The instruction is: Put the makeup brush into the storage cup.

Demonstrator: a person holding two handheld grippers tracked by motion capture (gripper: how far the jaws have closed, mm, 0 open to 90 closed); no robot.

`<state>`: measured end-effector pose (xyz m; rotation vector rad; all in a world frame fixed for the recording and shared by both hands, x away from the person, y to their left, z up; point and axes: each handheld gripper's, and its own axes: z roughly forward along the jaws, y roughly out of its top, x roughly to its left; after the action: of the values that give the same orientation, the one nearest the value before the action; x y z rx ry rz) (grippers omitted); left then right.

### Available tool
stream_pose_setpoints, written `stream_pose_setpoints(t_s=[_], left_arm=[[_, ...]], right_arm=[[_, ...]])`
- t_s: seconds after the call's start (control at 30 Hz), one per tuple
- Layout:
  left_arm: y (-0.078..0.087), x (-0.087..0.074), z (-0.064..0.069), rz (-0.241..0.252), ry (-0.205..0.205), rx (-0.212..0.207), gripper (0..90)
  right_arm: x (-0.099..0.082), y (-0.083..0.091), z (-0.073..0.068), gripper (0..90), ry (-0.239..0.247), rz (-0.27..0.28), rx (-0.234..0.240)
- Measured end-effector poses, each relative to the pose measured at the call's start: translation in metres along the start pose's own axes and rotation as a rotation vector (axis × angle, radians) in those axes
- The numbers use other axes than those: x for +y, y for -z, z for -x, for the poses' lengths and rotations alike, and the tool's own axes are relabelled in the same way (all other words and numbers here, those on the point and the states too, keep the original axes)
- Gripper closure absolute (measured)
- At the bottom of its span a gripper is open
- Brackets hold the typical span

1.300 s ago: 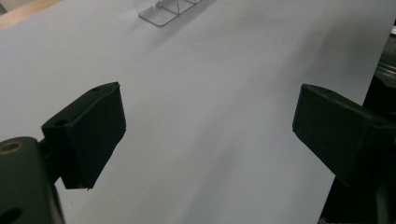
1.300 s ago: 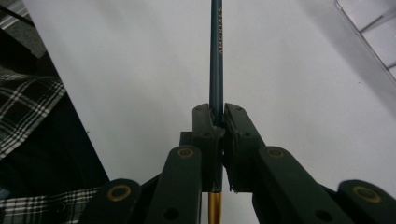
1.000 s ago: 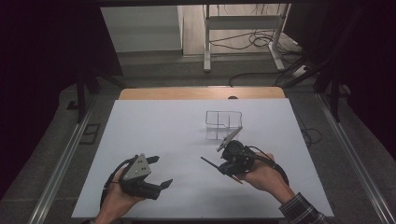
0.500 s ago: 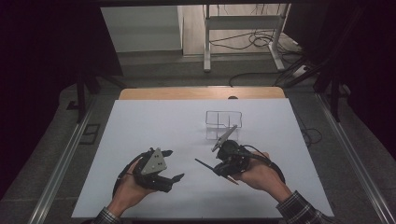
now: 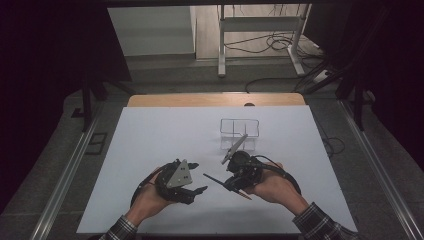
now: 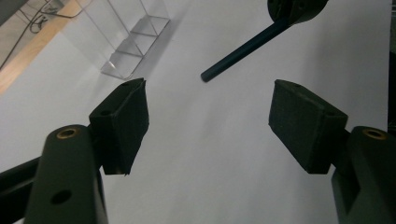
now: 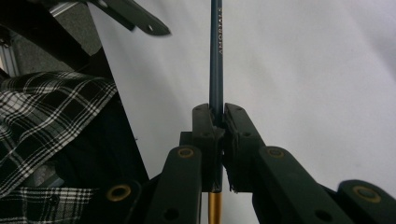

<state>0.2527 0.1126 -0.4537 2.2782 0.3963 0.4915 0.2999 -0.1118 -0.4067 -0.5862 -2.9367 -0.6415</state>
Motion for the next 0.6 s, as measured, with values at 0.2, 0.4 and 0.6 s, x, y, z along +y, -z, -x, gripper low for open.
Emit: stream_pose_setpoints(t_s=[0.2,0.4,0.6], left_arm=[[-0.004,0.003,0.003,-0.010,-0.046,-0.016,32.4],[-0.009,0.005,0.007,-0.016,-0.088,-0.031,39.9],[-0.011,0.005,0.009,-0.023,-0.121,-0.045,49.5]], right_arm=[[0.005,-0.003,-0.003,83.4,0.016,-0.015,0.019],[0.010,-0.005,-0.006,83.3,0.033,-0.028,0.040],[0.013,-0.009,-0.008,83.4,0.044,-0.049,0.054]])
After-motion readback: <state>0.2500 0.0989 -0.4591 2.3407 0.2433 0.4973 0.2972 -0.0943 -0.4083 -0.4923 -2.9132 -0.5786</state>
